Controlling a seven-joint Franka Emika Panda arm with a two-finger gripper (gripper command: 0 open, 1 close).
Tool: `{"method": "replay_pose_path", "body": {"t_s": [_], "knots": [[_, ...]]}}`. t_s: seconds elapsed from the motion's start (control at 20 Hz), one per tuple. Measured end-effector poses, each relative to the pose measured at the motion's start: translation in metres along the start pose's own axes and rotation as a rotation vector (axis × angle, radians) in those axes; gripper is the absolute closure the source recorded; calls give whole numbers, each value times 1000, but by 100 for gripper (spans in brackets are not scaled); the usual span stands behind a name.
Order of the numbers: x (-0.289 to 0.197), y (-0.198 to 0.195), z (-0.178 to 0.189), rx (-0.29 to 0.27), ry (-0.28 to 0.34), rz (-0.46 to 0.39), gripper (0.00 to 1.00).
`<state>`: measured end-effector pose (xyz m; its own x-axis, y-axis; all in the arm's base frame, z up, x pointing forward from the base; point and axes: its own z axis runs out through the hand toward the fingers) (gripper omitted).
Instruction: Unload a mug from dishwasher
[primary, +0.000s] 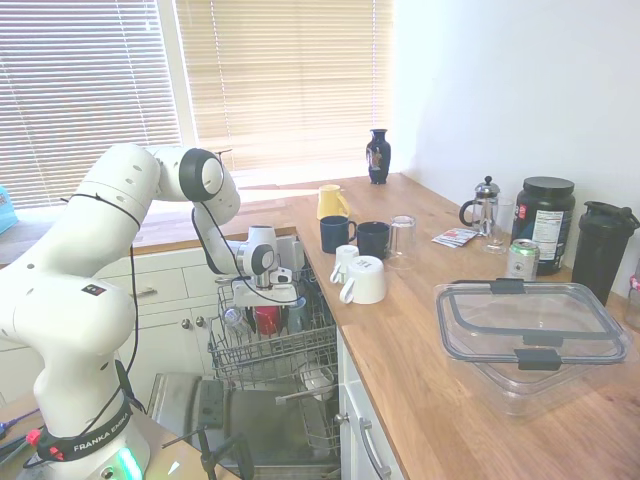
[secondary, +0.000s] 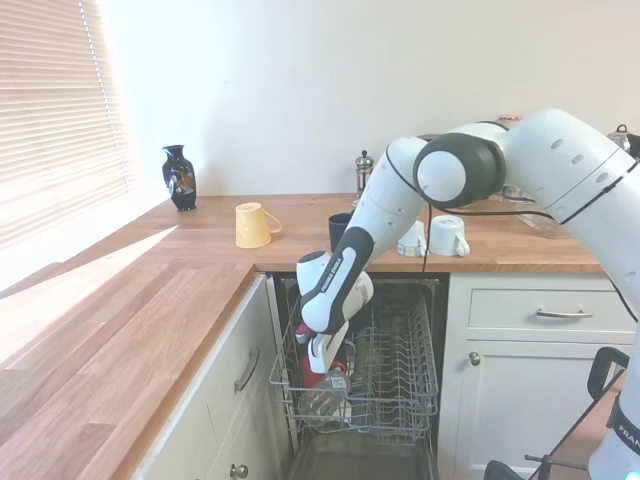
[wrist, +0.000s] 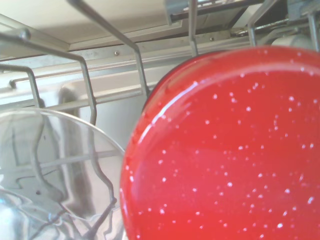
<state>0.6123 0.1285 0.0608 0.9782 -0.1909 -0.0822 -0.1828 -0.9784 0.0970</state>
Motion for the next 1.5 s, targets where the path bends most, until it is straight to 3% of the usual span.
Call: {"method": "replay_pose_path", "body": {"t_s": [1.5], "knots": [[3, 2, 1, -11, 8, -2, 100]]}}
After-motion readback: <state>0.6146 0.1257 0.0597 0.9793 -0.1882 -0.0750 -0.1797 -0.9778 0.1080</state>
